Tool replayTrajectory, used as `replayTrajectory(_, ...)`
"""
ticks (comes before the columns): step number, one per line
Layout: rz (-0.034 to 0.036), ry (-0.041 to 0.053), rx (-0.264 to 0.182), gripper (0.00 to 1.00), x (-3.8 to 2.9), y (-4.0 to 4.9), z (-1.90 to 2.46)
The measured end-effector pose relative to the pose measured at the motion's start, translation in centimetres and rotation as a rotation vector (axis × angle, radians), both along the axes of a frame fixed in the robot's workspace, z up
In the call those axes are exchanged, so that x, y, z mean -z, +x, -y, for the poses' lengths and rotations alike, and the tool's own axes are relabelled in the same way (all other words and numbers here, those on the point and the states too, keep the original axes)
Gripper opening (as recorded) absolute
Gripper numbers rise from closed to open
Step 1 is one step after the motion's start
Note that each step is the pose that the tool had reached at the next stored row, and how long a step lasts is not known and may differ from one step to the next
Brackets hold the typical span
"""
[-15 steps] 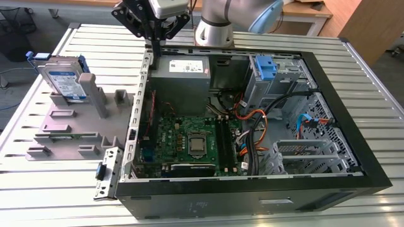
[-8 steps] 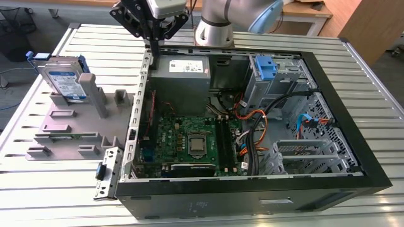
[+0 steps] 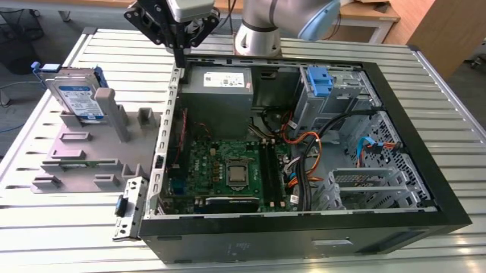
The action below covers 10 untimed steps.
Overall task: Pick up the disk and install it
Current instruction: 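Reach for the disk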
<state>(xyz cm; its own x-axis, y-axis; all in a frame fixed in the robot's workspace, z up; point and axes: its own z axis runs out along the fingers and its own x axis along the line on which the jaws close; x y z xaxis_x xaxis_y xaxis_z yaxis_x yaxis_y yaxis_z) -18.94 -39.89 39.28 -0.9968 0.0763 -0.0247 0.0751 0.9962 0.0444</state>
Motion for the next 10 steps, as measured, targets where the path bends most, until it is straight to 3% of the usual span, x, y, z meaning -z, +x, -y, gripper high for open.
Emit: replayTrajectory(10, -0.0001, 0.0000, 0.000, 0.11, 0.10, -1.86, -0.10)
